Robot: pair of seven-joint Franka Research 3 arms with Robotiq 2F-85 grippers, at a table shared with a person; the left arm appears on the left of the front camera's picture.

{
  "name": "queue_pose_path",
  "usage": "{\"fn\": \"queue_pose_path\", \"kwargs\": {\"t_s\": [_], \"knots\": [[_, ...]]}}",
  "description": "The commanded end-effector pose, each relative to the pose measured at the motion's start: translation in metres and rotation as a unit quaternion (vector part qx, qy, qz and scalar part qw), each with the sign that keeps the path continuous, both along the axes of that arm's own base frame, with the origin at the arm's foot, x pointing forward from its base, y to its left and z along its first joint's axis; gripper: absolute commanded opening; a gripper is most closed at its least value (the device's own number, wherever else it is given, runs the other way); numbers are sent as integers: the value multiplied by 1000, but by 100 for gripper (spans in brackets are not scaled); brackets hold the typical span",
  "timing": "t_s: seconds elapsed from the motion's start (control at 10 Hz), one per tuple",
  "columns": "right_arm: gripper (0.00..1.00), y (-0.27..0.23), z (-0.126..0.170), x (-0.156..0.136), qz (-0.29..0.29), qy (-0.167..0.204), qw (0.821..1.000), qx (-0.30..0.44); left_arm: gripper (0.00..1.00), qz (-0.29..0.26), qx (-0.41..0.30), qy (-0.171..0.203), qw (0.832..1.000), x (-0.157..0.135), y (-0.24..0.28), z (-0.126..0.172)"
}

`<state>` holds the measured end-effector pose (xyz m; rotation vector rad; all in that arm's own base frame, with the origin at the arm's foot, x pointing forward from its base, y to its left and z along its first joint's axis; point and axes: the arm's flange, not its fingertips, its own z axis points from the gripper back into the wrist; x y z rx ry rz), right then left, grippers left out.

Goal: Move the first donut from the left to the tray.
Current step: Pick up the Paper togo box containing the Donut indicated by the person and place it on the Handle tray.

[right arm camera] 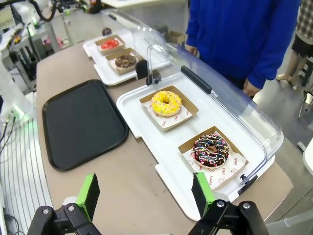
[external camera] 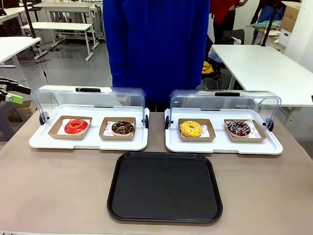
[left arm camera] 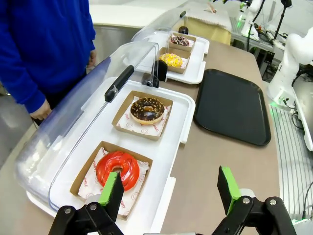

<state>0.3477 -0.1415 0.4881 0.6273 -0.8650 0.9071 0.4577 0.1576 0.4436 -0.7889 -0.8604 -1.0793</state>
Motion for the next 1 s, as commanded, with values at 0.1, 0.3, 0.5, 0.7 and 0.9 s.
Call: {"fn": "queue_pose_path", "kwargs": {"t_s": [0.1,0.3,0.5,0.7,0.9], "knots": [[100,-2,0,3,8,-17,1000,7,100,-1,-6,-3,1000,-2,-1,1],[100,-2,0,3,8,-17,1000,7,100,-1,-6,-3,1000,-2,-1,1],[100,-2,0,3,8,-17,1000,7,100,-1,-6,-3,1000,-2,-1,1],[100,-2,0,3,8,-17,1000,7,100,-1,-6,-3,1000,-2,-1,1],[100,-2,0,3,8,-17,1000,7,100,-1,-6,-3,1000,-2,-1,1]]}}
